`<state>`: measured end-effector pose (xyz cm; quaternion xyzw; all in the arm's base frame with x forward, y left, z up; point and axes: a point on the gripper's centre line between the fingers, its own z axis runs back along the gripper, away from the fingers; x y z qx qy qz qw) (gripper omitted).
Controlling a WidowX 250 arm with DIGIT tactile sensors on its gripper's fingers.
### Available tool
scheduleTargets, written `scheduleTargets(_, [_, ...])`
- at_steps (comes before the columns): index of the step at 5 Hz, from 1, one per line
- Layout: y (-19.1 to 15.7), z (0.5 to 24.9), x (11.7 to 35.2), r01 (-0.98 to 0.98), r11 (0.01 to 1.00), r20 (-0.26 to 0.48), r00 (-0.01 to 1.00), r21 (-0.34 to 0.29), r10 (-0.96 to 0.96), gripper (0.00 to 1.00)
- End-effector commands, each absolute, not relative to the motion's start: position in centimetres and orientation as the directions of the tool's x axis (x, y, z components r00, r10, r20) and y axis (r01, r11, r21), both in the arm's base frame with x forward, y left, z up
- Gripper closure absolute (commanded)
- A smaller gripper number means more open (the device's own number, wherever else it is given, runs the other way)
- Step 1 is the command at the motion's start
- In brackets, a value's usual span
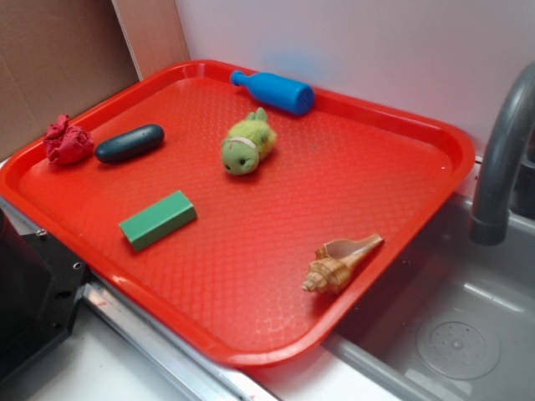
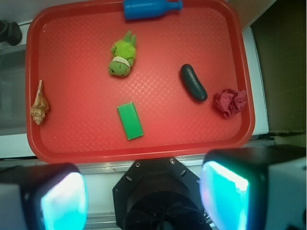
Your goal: Grab the red paper.
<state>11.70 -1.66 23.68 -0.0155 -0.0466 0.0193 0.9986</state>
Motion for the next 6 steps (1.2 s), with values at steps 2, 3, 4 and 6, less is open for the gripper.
scheduleTargets(2, [2.4, 19.0, 14.0, -0.19, 0.982, -0.01, 0.982, 0.002, 0.19, 0.0])
scheduleTargets(3, [5.4, 17.3, 14.8, -0.416, 0.907, 0.07, 0.909, 0.073, 0.411, 0.0])
scheduleTargets(4, [7.9, 14.6, 15.3, -0.603, 0.787, 0.199, 0.794, 0.133, 0.575, 0.0])
scheduleTargets(6, [11.6, 10.5, 14.8, -0.667, 0.719, 0.313, 0.737, 0.194, 0.599, 0.0])
